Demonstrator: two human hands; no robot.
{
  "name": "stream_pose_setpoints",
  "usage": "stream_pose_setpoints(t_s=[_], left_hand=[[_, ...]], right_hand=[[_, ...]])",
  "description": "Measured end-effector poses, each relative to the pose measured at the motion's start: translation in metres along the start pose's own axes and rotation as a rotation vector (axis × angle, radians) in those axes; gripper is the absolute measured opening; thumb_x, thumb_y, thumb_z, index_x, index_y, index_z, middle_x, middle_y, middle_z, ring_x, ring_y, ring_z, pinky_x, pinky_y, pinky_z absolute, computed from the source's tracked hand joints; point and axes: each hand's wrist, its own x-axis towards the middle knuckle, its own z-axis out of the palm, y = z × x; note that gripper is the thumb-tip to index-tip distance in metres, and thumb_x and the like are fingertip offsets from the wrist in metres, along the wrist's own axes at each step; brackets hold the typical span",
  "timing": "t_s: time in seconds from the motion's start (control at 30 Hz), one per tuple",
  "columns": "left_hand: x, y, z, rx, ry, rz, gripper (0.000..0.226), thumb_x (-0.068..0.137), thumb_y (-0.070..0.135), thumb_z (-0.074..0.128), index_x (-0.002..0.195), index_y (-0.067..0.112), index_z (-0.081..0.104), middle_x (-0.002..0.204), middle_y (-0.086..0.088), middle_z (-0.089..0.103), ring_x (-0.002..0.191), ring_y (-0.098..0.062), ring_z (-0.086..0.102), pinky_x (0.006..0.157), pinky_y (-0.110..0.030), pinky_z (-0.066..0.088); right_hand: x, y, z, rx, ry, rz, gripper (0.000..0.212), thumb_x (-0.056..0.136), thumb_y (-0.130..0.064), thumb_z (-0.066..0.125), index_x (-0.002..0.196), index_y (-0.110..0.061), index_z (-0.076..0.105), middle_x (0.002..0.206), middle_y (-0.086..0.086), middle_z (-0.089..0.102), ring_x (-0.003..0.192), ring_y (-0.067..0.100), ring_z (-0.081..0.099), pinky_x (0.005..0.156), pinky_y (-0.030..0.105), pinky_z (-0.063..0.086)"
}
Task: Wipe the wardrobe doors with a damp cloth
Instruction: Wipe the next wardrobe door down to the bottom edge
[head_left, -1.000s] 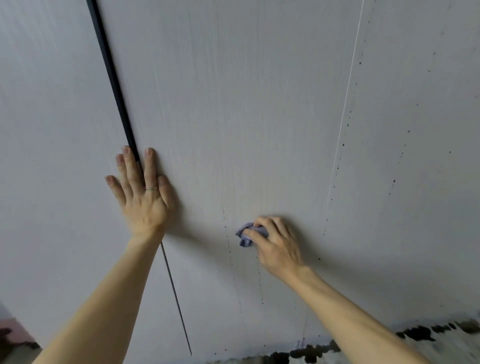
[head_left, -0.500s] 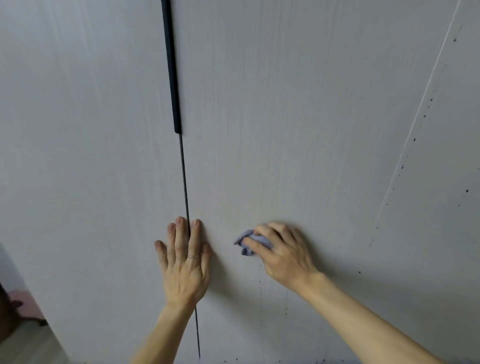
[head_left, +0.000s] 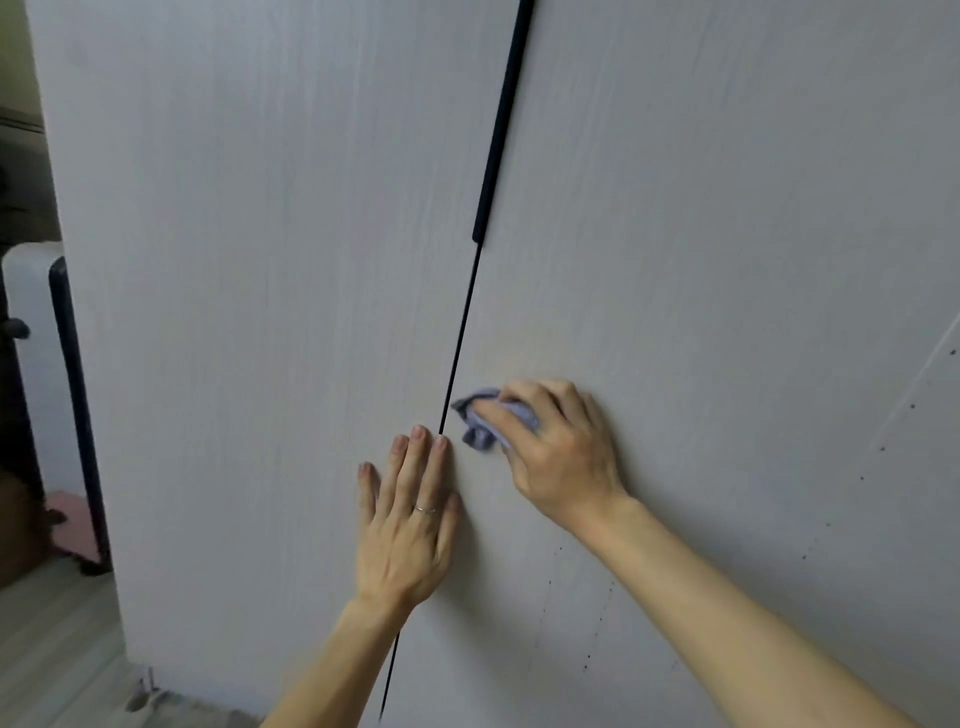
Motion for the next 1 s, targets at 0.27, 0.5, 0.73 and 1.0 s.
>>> stream_pose_setpoints(t_s=[0.27,0.5,0.73,1.0], left_hand=[[-0.025,0.000,0.001,-0.014,-0.088,-0.019,0.071,0.098,0.036,0.037,0.162,0.021,0.008,0.169,0.000,0.001,0.155,-0.020,0.002,0.121,-0.051,0.008],[-0.024,0.014,0.023,-0.063,-0.081,-0.125,0.079,0.099,0.050,0.031,0.160,0.022,-0.008,0.167,0.001,-0.017,0.154,-0.020,-0.014,0.121,-0.047,-0.012],[-0.031,-0.001,0.032,-0.013,-0.040,-0.027,0.081,0.098,0.055,0.032,0.160,0.021,-0.007,0.167,0.002,-0.016,0.154,-0.019,-0.014,0.121,-0.047,-0.013],[-0.025,-0.013,0.034,0.050,-0.046,0.045,0.085,0.096,0.065,0.027,0.159,0.024,-0.012,0.166,0.003,-0.022,0.153,-0.019,-0.017,0.121,-0.047,-0.015]], right_hand=[[-0.054,0.006,-0.016,-0.057,-0.013,0.106,0.029,0.084,-0.013,0.066,0.110,-0.025,0.073,0.111,0.001,0.068,0.100,0.026,0.056,0.075,0.039,0.042],[-0.056,0.017,-0.017,-0.025,0.266,0.464,0.029,0.083,-0.006,0.074,0.109,-0.018,0.077,0.104,0.006,0.066,0.092,0.028,0.050,0.076,0.038,0.046],[-0.178,-0.040,0.002,0.028,-0.136,0.274,0.033,0.082,-0.012,0.064,0.109,-0.030,0.066,0.112,-0.004,0.053,0.093,0.026,0.052,0.067,0.040,0.055],[-0.088,0.011,-0.025,-0.031,0.251,0.719,0.027,0.085,-0.011,0.073,0.112,-0.016,0.072,0.113,0.008,0.059,0.100,0.026,0.050,0.085,0.026,0.042]])
